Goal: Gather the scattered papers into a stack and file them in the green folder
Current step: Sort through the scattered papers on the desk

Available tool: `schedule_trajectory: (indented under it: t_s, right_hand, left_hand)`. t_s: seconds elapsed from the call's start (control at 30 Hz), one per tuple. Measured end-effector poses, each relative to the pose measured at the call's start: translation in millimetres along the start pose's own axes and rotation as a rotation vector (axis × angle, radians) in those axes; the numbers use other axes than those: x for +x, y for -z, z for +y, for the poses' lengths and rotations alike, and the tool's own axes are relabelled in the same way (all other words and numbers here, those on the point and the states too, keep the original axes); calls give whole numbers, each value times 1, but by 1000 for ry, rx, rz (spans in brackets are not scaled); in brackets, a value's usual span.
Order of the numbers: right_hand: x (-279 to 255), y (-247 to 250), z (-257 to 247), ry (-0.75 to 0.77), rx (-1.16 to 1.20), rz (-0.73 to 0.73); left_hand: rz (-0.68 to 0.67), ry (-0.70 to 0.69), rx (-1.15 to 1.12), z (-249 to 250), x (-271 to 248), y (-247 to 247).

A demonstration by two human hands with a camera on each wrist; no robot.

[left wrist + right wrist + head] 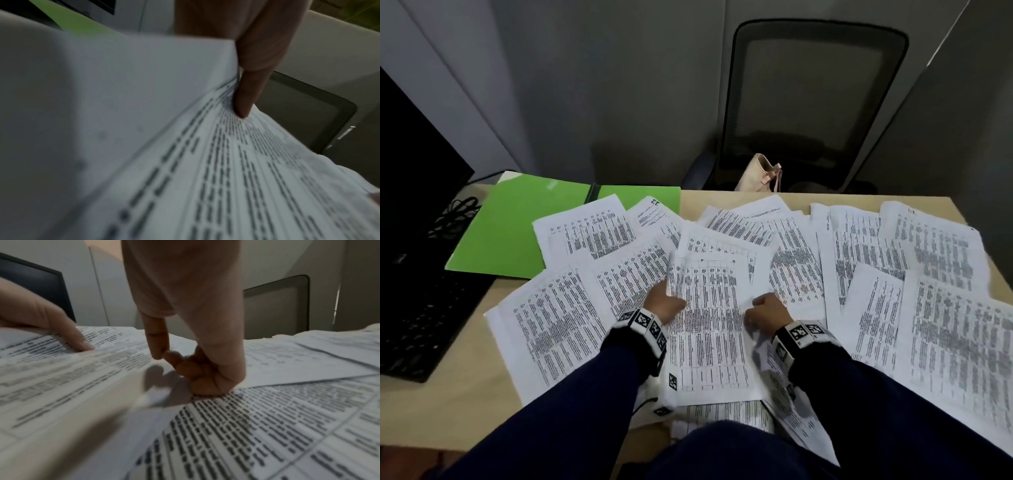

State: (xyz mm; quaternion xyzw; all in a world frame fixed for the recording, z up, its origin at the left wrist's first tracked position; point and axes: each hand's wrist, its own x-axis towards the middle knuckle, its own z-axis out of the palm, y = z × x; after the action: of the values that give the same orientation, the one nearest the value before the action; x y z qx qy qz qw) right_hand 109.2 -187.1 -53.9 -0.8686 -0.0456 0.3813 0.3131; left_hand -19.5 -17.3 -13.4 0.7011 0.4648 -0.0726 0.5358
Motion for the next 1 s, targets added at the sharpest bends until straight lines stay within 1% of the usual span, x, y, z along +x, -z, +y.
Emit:
schedule_trajectory:
  t_s: [0.07, 0.17, 0.23, 0.27, 0.33, 0.4, 0.43, 0.5, 0.57, 0.67, 0.8, 0.9, 0.93, 1.0]
  right_hand:
    - [-5, -3, -3, 41, -6, -24]
    - [-8, -10, -9, 33, 2, -19]
    - [-5, -15, -16, -40, 77, -39]
    - [-5, -17, -19, -63, 103, -81]
    - [-5, -22, -28, -94, 65, -162]
    - [-4, -28, -32, -115, 70, -174]
    - [-2, -31, -32, -125, 63, -156]
    - [8, -38, -28, -130, 5, -71]
    - [12, -43, -30, -94, 12, -23]
    - [-6, -41, -47, -72, 102, -66]
    - [-7, -47, -46, -29, 94, -65]
    - [-14, -47, -50, -61, 243, -227]
    - [-18, -47, -52, -59, 255, -252]
    - [-18, -51, -54, -28, 249, -232]
  left_hand:
    - [4, 16, -6, -4, -1, 11]
    - [26, 81, -73, -11, 1, 24]
    - [46, 121, -109, -14, 3, 29]
    - [53, 140, -123, -15, 3, 30]
    - [52, 164, -149, -18, 5, 34]
    - [47, 179, -169, -21, 8, 38]
    - [44, 182, -173, -22, 9, 41]
    - [42, 187, -159, -23, 11, 48]
    - [33, 192, -135, -23, 14, 53]
    - [3, 192, -100, -24, 20, 56]
    - [-59, 163, -21, -24, 21, 55]
    - [-88, 142, 1, -27, 25, 56]
    - [-89, 137, -1, -27, 26, 57]
    - [-91, 137, -4, -29, 29, 59]
